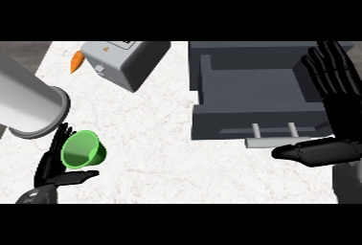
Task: Pick up the cup, place it into the drawer and close the drawer
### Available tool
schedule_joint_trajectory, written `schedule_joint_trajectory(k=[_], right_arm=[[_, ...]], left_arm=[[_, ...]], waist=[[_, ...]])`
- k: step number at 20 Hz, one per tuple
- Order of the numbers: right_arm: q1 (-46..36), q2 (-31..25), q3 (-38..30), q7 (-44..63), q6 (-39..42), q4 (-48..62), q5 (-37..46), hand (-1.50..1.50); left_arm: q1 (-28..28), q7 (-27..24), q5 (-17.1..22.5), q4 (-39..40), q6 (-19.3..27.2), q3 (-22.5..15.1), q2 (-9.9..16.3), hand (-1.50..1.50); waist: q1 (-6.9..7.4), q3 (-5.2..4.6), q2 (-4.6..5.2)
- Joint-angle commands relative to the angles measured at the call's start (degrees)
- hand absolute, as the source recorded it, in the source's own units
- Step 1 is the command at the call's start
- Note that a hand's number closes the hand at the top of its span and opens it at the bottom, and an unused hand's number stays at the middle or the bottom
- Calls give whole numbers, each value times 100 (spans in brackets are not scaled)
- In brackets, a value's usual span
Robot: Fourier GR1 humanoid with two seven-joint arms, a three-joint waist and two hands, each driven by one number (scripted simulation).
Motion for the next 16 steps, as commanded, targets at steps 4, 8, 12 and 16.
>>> schedule_joint_trajectory(k=[4, 8, 12, 16], right_arm=[[-129, -232, -204, -233, 234, 396, -64, -150], [-82, -79, -10, -33, 100, 19, -5, -150], [-89, -22, -57, -75, -14, 134, 52, -150], [-208, -158, -170, -103, 110, 236, -55, -150]], left_arm=[[-195, -627, -110, 193, -133, -68, -291, -150], [-338, -534, -70, 272, -256, -12, -180, -150], [-434, -359, -28, 185, -1045, -78, -250, -150], [-348, -876, -104, -110, -900, -151, -227, 150]], waist=[[-7, -3, 19], [-27, -3, 7], [-33, -4, 3], [-27, -9, 22]])
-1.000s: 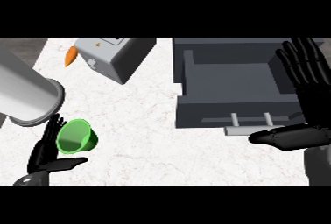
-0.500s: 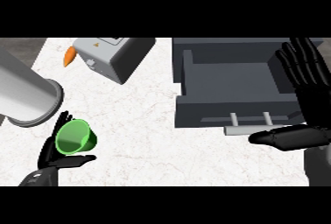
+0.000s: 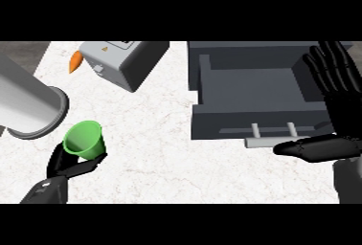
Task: Pick up the cup, place it into the drawer and close the drawer
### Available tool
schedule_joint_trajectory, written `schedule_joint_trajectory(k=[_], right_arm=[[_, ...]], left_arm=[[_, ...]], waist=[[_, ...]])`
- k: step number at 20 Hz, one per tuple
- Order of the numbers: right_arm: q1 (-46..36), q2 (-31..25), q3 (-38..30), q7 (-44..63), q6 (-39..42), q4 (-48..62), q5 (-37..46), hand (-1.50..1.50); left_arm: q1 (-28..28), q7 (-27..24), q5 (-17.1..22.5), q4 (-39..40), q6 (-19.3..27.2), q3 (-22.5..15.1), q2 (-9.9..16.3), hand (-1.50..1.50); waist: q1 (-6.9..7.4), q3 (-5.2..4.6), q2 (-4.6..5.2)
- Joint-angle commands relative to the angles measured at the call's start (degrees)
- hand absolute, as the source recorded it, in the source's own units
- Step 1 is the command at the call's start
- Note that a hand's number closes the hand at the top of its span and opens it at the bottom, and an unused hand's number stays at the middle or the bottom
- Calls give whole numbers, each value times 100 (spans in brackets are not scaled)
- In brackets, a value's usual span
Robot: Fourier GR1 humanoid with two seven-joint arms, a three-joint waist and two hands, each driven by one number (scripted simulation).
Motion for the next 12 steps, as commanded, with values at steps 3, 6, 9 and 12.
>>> schedule_joint_trajectory(k=[3, 6, 9, 12], right_arm=[[-13, -78, -74, 225, -11, -103, -68, -150], [21, -44, 52, 32, 36, 35, 89, -150], [53, -32, -55, -48, 3, 58, 48, -150], [-154, -90, -160, 5, 0, 198, -41, -150]], left_arm=[[-48, -1161, -19, -351, 635, 91, -128, 150], [-101, -1310, -69, -473, 1427, 154, -209, 150], [-68, -1622, 199, -488, 887, 356, -400, 150], [-395, -1467, 378, -538, 1325, 549, -659, 150]], waist=[[-10, 0, 4], [23, 7, 10], [27, 6, 4], [39, 10, 3]])
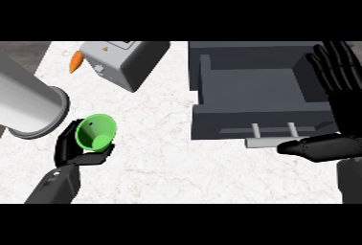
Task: Pick up the cup, place it into the drawer and close the drawer
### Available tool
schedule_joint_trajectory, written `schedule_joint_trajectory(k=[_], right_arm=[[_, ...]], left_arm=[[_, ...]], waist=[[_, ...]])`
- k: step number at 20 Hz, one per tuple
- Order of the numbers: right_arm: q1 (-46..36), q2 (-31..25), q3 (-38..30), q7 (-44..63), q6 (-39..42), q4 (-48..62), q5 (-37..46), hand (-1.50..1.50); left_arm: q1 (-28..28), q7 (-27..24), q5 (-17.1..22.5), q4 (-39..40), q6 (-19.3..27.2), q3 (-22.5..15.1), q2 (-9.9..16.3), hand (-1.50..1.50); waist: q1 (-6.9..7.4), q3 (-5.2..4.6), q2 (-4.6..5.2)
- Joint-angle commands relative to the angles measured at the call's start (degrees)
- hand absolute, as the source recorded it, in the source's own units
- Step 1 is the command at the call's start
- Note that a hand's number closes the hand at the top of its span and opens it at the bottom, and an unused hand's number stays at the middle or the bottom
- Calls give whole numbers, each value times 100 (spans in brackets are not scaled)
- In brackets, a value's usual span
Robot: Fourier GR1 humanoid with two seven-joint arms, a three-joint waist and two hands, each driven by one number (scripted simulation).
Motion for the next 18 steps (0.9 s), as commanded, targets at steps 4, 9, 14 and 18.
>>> schedule_joint_trajectory(k=[4, 9, 14, 18], right_arm=[[168, 36, 5, 47, -31, -216, -4, -150], [128, 114, 105, 35, -145, -91, 193, -150], [173, -303, -442, 125, 177, -59, -307, -150], [8, -124, -266, -127, 21, 203, -27, -150]], left_arm=[[-231, -892, 216, -177, -271, 148, -433, 150], [-835, -146, 24, -569, -305, -266, -573, 150], [-1255, 805, 94, -1647, 45, -552, -919, 150], [-1882, 1818, 99, -2097, 113, -817, -1117, 150]], waist=[[1, 8, -22], [85, 20, -48], [193, 35, -116], [186, 31, -89]])
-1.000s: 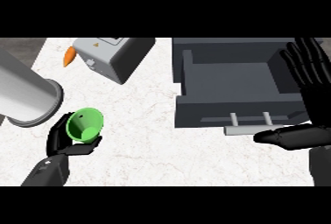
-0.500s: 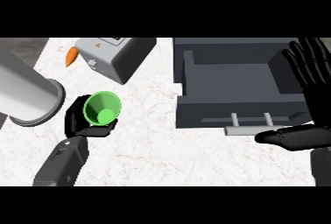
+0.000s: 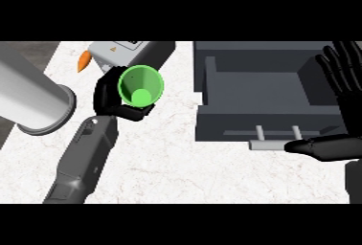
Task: Pick up the cup, place it into the drawer and close the drawer
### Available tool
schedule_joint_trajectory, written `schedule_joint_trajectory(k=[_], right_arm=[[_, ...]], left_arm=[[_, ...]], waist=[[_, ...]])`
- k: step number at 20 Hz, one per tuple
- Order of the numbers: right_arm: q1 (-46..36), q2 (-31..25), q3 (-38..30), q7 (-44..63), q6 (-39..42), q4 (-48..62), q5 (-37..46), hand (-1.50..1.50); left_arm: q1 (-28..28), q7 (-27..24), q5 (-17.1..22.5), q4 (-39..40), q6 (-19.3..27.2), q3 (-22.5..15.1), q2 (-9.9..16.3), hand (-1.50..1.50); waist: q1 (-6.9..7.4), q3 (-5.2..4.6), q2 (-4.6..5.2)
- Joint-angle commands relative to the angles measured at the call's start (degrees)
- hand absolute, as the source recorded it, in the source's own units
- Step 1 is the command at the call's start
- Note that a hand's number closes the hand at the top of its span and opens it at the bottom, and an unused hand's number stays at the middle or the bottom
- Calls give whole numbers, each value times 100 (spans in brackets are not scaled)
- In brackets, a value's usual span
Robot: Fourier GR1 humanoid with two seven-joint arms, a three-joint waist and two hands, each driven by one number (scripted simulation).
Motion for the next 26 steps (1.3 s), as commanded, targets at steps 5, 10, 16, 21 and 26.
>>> schedule_joint_trajectory(k=[5, 10, 16, 21, 26], right_arm=[[-105, 14, 14, -115, -47, 244, 137, -150], [50, -21, -143, -408, 87, 364, 13, -150], [-113, -78, -9, -74, 120, 95, -27, -150], [-134, -157, -111, -76, 214, 73, -168, -150], [-197, 29, 96, -389, 259, 284, -97, -150]], left_arm=[[-1001, 1911, 250, -1286, 607, -664, -330, 150], [-1779, 2755, 497, -1349, 1377, -1177, -335, 150], [-3005, 3412, 599, -313, 2322, -1604, -337, 150], [-3516, 3676, 922, 697, 2822, -2025, -337, 150], [-3520, 3502, 1348, 1321, 2842, -2647, -337, 150]], waist=[[18, 1, -12], [-76, -1, 21], [-241, -1, 63], [-476, 4, 99], [-641, 8, 161]])
